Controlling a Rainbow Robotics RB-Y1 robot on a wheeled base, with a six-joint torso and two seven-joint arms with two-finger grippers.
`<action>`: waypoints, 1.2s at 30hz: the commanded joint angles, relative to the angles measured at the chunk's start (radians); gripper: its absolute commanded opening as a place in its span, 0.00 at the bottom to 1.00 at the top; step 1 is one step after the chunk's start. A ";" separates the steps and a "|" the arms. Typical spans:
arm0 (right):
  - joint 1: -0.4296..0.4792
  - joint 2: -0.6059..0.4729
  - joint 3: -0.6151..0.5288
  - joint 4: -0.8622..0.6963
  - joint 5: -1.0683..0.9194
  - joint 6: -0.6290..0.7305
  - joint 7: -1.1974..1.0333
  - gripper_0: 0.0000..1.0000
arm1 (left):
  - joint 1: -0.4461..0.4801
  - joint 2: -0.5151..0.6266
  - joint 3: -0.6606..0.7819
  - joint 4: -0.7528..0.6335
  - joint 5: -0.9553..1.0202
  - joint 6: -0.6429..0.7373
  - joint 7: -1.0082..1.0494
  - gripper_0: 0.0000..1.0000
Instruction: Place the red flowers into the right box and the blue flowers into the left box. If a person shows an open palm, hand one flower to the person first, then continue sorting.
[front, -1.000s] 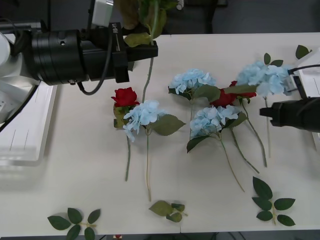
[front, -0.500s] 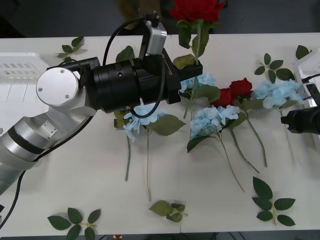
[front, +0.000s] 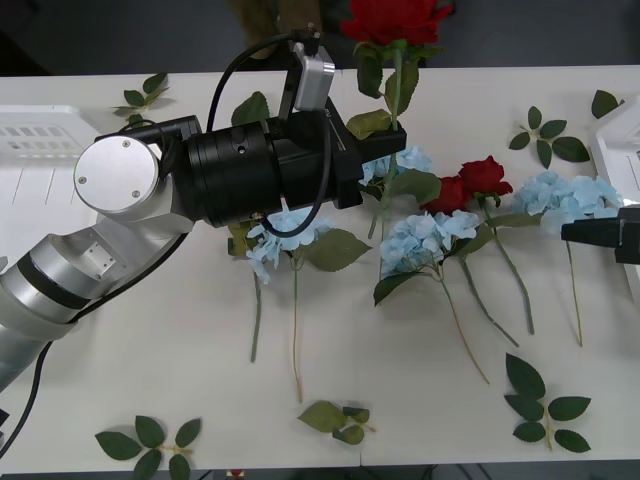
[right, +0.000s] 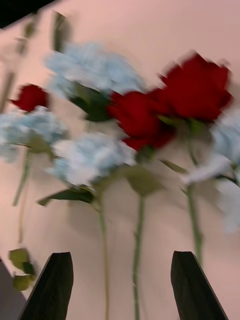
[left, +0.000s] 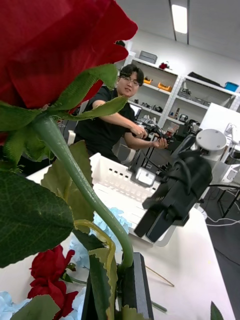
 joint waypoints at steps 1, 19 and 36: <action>0.088 -0.183 0.222 -0.033 -0.405 -0.134 0.129 0.56 | -0.041 -0.017 -0.004 -0.008 0.018 -0.008 -0.038 0.00; 0.040 -0.102 0.711 -0.117 -0.918 -0.525 0.479 0.71 | -0.041 -0.003 -0.004 -0.008 0.041 -0.001 -0.038 0.00; -0.019 0.094 0.769 -0.224 -0.764 -0.649 0.479 1.00 | -0.041 0.003 -0.006 -0.008 0.042 -0.001 -0.038 0.00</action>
